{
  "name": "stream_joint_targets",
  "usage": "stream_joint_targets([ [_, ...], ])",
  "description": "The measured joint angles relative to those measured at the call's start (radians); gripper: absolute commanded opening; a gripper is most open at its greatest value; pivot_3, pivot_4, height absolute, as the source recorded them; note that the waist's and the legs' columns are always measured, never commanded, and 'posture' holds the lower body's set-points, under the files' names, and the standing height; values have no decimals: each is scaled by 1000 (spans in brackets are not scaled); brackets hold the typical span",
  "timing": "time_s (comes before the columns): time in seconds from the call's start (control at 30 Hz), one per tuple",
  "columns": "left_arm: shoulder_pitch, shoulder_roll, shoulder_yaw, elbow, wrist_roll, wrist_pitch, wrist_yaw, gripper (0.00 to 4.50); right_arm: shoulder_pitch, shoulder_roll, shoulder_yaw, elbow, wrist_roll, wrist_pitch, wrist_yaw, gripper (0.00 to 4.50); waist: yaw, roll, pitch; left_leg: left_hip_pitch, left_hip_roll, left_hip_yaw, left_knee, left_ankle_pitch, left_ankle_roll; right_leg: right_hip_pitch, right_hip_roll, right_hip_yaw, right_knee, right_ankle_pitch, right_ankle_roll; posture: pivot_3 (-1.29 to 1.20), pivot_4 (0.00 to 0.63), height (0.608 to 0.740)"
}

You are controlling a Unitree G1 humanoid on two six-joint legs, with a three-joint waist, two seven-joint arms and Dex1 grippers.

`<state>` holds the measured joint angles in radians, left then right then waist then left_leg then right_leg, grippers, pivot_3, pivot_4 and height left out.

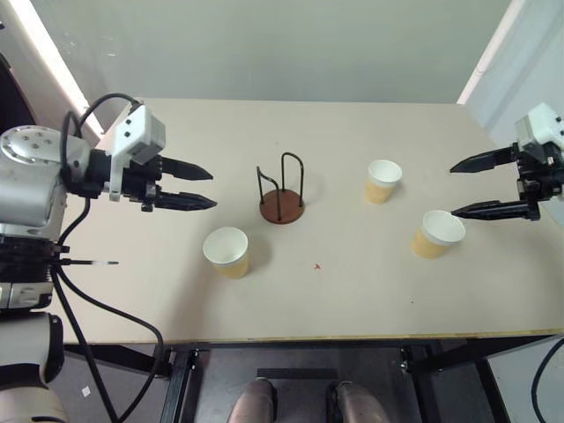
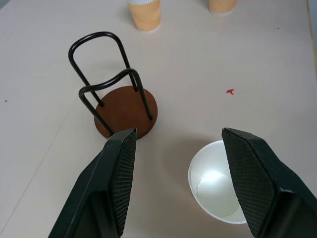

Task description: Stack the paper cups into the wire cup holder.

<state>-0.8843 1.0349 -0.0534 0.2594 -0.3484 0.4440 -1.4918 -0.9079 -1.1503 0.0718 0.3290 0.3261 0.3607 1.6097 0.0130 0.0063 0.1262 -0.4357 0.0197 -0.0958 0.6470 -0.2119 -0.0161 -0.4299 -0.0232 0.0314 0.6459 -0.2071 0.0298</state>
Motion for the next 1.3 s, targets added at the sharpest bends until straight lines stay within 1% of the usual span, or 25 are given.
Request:
stream_joint_targets([
  [0.17, 0, -7, 0, 21, 10, 0, 6, 2926, -23, 5, 1, 21, -6, -5, 0, 4493, 0, 0, 0, 0, 0, 0, 0, 0, 0, 0, 0, 0, 0, 0, 0, 0, 150, 740],
  [0.3, 0, -48, 0, 41, 21, -11, 40, 2926, -21, 13, -1, 16, -6, 1, -1, 4493, 0, 0, 0, 0, 0, 0, 0, 0, 0, 0, 0, 0, 0, 0, -1, 0, 150, 740],
  [0.43, -6, -140, -3, 130, 74, -51, 147, 2926, 1, 15, -19, -14, -3, 25, -15, 4493, 1, 0, 0, 0, 0, 0, 1, 0, 0, 1, 0, 0, 1, 0, -1, 0, 150, 740],
  [0.57, -25, -245, -32, 214, 153, -101, 266, 2926, 59, 33, -61, -102, 26, 72, -63, 4493, 3, 0, 0, 0, 0, 1, 1, 0, 0, 1, 0, 0, 0, 1, 1, 0, 150, 740],
  [0.6, -27, -258, -39, 223, 162, -107, 282, 2926, 65, 36, -63, -117, 33, 80, -69, 4493, 2, 0, 0, 0, 1, 1, 1, 0, 0, 1, 0, 0, 0, 2, 2, 0, 150, 740],
  [0.7, -54, -339, -41, 278, 184, -112, 350, 2926, 89, 60, -97, -196, 64, 118, -121, 4493, 4, 0, 0, 0, 1, 1, 2, 0, -1, 1, 0, -1, 0, 2, 3, 0, 150, 740],
  [0.87, -96, -423, -53, 360, 237, -142, 461, 2926, 77, 178, -111, -277, 73, 153, -284, 4493, 0, 0, 0, 1, 1, 1, 3, 1, 0, 2, 0, -1, 0, 3, 4, 0, 150, 740],
  [0.97, -132, -468, -54, 463, 274, -141, 552, 2926, 77, 234, -111, -329, 71, 173, -370, 4493, 2, 0, 0, 1, 1, 1, 3, 1, 0, 2, 0, -1, 0, 3, 4, 0, 150, 740],
  [1.03, -153, -503, -54, 512, 290, -141, 593, 2926, 88, 259, -110, -366, 75, 188, -405, 4493, 4, 0, 0, 0, 1, 1, 4, 1, 0, 2, 0, -1, 0, 3, 5, 0, 150, 740],
  [1.13, -186, -530, -53, 598, 310, -151, 644, 2926, 113, 289, -107, -419, 91, 225, -445, 4493, 8, 0, 0, -1, 1, 1, 6, 1, 0, 2, 0, -1, -1, 3, 5, 0, 150, 740],
  [1.3, -230, -576, -10, 680, 292, -162, 661, 2926, 118, 292, -107, -460, 114, 260, -475, 4493, 13, 0, 0, -2, 0, 1, 10, 1, -1, 3, 1, -1, -2, 3, 6, 0, 150, 740],
])
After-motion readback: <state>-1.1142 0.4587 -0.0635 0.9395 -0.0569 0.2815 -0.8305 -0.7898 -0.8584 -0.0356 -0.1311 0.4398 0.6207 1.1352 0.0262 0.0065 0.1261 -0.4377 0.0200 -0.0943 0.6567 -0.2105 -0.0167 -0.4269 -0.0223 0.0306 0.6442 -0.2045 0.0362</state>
